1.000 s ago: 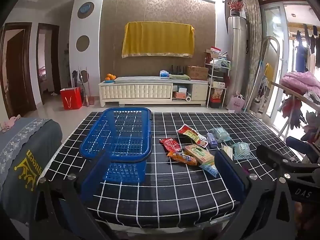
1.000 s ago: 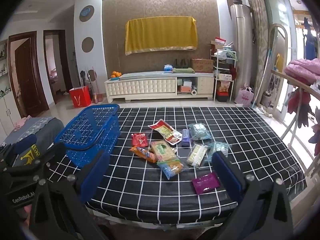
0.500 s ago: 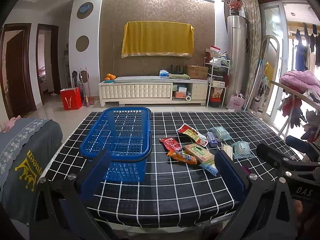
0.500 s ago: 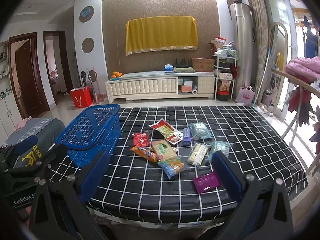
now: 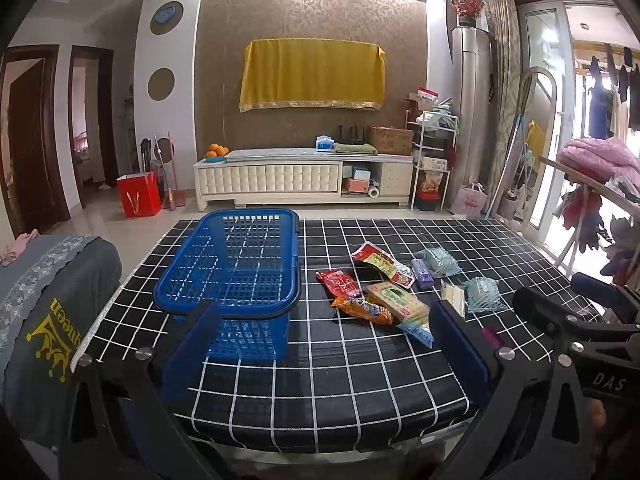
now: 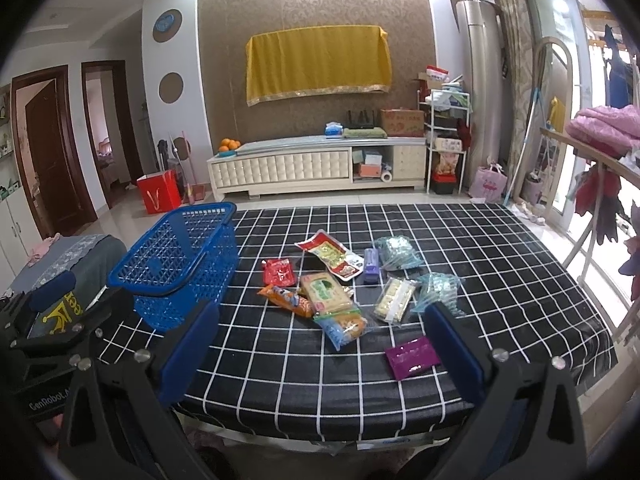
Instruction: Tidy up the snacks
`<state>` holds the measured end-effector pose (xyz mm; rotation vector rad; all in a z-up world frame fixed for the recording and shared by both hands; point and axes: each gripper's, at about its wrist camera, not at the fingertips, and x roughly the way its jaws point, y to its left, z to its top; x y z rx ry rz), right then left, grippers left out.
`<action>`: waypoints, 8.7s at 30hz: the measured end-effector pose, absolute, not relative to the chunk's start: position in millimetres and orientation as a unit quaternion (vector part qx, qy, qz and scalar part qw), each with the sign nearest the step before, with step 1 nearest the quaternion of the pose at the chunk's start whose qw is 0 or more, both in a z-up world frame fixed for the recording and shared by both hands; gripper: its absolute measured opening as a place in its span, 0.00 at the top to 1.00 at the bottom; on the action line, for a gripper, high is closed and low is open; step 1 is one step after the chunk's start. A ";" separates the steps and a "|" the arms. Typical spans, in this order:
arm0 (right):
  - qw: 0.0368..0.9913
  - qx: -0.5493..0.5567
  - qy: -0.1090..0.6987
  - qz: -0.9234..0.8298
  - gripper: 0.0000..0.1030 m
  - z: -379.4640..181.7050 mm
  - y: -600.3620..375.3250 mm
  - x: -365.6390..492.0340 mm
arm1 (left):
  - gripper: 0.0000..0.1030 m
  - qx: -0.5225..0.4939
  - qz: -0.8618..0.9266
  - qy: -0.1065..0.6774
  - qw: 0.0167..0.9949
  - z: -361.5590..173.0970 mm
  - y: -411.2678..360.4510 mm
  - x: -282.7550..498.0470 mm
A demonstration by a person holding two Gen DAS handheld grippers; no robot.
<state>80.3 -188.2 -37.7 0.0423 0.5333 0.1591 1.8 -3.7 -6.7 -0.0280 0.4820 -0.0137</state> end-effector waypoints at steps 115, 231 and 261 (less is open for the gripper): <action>0.831 0.005 0.551 0.072 0.23 -190.2 -292.1 448.4 | 0.03 -0.039 -0.022 0.530 0.847 -111.9 -96.5 341.4; 0.868 0.068 0.450 0.199 0.36 -75.4 -56.6 288.0 | 0.48 -0.016 0.008 0.469 0.883 -58.1 159.7 252.3; 0.853 -0.007 0.456 0.255 0.36 -52.2 22.3 326.8 | 0.27 -0.014 0.033 0.422 0.906 -13.0 207.8 211.7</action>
